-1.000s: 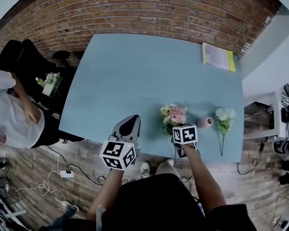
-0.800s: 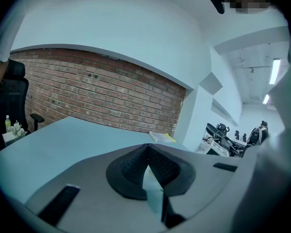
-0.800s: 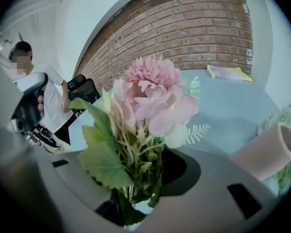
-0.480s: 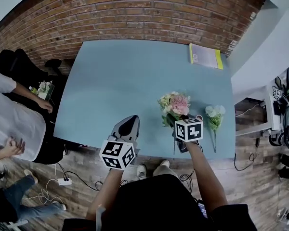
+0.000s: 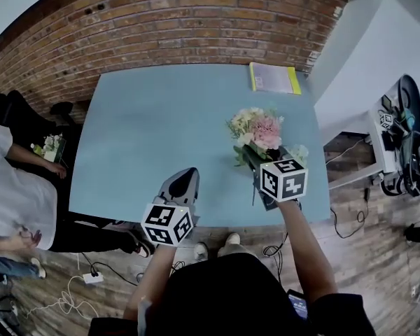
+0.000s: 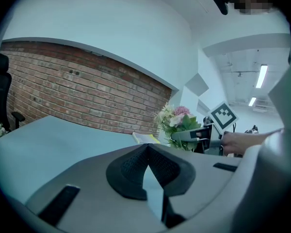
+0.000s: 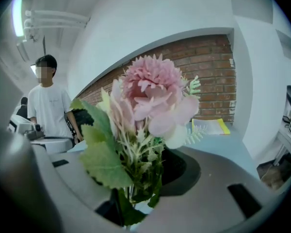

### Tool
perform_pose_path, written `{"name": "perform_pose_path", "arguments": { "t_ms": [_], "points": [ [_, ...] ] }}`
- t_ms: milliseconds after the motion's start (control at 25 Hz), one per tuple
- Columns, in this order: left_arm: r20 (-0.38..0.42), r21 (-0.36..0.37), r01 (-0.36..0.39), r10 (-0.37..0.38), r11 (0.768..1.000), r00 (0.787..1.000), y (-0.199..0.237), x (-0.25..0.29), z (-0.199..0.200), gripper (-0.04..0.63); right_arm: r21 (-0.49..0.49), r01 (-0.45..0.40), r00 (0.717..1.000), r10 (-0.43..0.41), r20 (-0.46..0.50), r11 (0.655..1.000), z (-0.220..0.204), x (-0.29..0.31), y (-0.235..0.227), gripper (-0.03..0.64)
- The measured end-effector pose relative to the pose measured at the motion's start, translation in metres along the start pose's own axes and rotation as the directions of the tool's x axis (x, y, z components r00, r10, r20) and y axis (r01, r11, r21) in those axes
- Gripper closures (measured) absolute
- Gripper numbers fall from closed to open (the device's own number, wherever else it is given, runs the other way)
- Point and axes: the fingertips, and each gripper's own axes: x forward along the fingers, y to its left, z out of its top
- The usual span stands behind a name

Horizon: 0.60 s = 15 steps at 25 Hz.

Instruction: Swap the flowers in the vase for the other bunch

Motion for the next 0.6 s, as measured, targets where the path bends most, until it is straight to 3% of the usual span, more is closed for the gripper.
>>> {"name": "perform_pose_path", "arguments": {
  "t_ms": [600],
  "points": [
    [0.023, 0.043, 0.091, -0.092, 0.995, 0.996, -0.052, 0.025, 0.014, 0.589, -0.048, 0.100, 0.976, -0.088, 0.198, 0.994, 0.067, -0.060, -0.044, 0.430]
  ]
}}
